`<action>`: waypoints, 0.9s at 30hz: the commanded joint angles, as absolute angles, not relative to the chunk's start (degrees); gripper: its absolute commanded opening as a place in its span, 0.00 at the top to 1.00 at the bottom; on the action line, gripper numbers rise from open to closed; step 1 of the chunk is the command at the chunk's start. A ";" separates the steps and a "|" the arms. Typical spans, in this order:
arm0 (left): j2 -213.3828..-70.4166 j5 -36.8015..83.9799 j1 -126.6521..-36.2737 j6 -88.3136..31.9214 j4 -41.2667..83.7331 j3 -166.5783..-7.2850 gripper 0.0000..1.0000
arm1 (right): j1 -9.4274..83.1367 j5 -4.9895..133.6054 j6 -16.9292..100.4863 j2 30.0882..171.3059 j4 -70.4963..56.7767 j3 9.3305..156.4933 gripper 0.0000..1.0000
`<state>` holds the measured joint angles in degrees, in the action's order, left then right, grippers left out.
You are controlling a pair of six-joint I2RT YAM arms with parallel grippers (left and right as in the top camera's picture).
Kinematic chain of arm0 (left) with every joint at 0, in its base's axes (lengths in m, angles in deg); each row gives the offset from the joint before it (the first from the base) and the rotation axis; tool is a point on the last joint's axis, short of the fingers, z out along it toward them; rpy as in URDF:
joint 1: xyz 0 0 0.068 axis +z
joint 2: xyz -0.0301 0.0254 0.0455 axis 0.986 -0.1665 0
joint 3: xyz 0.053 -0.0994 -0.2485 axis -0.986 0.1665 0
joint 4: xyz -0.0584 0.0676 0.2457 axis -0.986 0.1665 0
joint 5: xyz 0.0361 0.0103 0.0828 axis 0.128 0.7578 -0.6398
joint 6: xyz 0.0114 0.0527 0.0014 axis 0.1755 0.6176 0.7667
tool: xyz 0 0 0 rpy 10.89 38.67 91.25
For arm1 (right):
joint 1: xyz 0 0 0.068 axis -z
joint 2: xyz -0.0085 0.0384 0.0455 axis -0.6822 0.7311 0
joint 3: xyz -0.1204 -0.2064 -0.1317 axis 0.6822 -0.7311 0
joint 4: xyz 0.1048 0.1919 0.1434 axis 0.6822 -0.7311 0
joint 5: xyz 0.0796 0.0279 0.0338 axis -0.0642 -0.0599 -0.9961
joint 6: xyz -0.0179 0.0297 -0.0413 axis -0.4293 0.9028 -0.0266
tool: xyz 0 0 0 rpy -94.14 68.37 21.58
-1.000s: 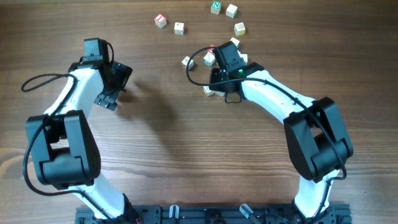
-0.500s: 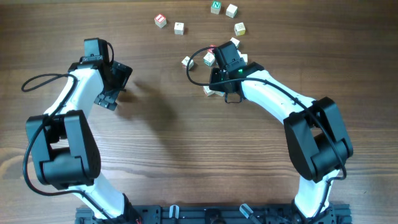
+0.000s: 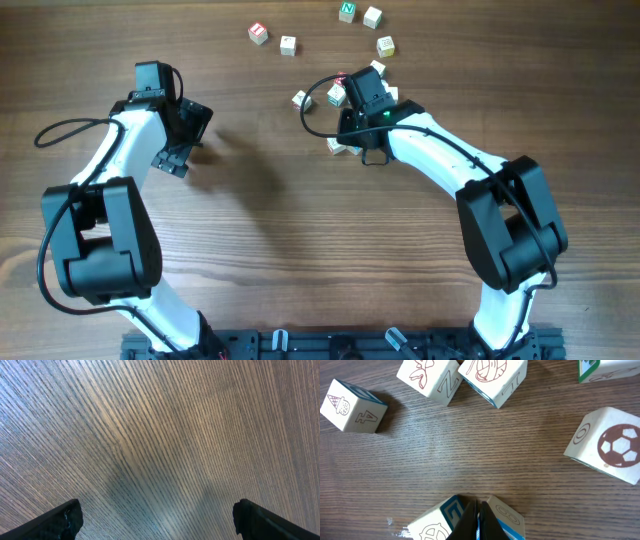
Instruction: Form a circle
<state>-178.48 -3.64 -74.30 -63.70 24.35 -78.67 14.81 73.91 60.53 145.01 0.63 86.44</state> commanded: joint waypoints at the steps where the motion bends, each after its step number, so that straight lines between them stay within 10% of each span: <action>1: -179.24 -3.43 -74.24 -64.25 24.35 -78.84 0.00 | 14.75 74.11 57.84 145.95 1.85 88.08 0.95; 27: -179.24 -3.43 -74.24 -64.25 24.35 -78.84 0.00 | 14.57 69.46 55.05 146.00 -0.44 88.04 0.96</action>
